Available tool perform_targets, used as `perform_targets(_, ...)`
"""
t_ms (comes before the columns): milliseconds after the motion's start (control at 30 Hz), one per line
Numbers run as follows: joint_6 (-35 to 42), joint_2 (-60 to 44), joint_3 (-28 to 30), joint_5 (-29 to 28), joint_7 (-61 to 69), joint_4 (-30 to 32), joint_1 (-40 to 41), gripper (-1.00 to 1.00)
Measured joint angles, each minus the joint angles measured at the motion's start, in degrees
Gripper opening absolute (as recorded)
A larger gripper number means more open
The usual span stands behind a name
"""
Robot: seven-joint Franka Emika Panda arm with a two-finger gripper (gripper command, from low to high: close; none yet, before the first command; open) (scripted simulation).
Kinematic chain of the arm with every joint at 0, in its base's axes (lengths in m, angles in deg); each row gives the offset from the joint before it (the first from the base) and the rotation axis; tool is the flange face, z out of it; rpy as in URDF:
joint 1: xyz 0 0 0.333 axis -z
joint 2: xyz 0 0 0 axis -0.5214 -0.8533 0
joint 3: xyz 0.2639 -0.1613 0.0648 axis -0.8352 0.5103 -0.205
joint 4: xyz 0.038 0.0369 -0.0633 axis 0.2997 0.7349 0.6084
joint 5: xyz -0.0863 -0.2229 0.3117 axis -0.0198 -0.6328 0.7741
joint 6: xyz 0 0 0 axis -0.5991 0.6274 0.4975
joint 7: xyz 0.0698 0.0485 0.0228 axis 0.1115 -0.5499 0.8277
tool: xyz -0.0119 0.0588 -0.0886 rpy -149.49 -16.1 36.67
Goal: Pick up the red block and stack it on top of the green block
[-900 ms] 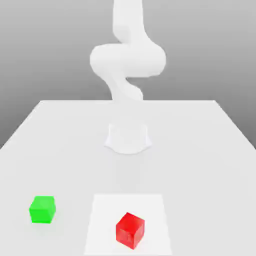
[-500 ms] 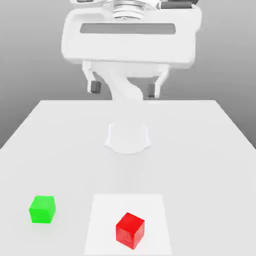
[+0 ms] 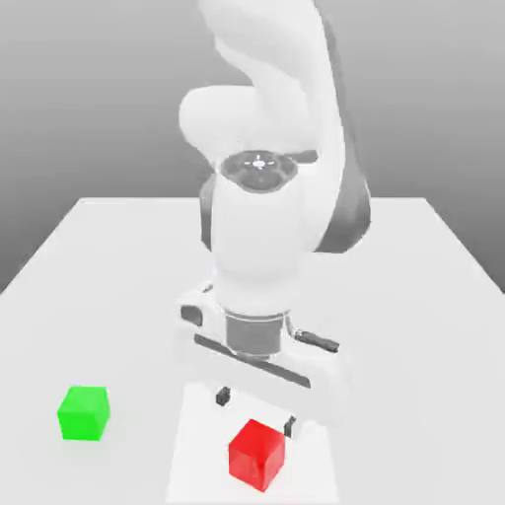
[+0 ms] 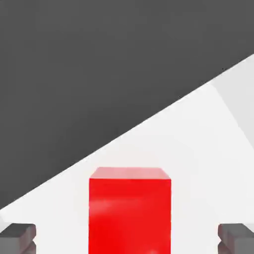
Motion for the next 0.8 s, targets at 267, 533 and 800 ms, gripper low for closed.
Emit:
perform_targets(267,-4.18,-4.91,1.69,-1.74,-1.35,-0.71,-1.36,-1.00)
perform_targets(533,5.58,7.04,1.71,3.11,1.52,1.52,2.74,-1.00)
perform_targets(800,8.23,12.47,11.66,6.14,0.29,4.14,19.74,-1.00)
